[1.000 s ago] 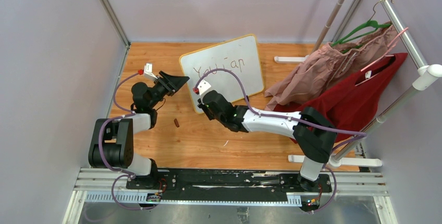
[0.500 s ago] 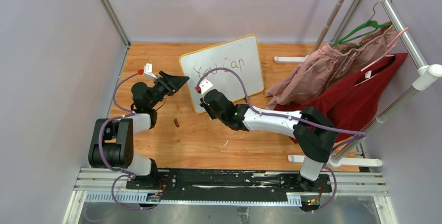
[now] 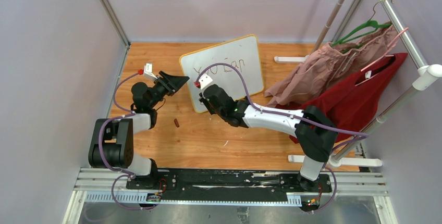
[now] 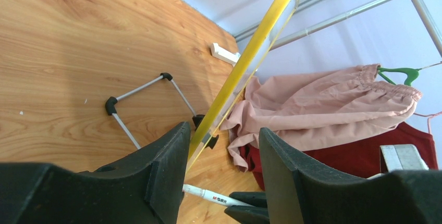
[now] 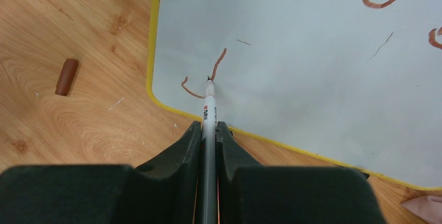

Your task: Write a sentence on the whiteboard

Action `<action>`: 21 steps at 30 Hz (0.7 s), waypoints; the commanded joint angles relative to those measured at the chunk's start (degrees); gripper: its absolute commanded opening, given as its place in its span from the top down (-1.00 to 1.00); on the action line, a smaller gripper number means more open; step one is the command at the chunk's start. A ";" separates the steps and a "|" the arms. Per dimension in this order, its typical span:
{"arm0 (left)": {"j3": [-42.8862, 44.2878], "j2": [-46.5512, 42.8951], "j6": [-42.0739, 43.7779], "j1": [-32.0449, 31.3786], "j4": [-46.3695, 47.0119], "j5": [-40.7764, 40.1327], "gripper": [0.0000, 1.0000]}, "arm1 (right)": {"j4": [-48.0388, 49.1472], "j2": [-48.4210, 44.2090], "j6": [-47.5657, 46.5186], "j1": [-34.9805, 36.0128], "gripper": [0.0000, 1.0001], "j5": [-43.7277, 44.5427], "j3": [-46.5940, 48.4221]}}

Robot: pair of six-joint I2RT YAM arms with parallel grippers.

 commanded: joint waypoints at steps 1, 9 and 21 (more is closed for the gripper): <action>-0.05 0.03 -0.35 -0.27 2.87 0.79 -0.12 | 0.37 0.17 -1.06 -0.97 1.00 2.14 2.44; -0.05 0.07 -0.42 -0.31 2.98 0.80 -0.12 | 0.26 -0.05 -0.69 -0.97 1.00 1.88 1.87; -0.05 -0.01 -0.62 -0.27 3.24 0.80 -0.12 | 0.43 1.07 0.25 -0.56 1.00 -0.68 2.96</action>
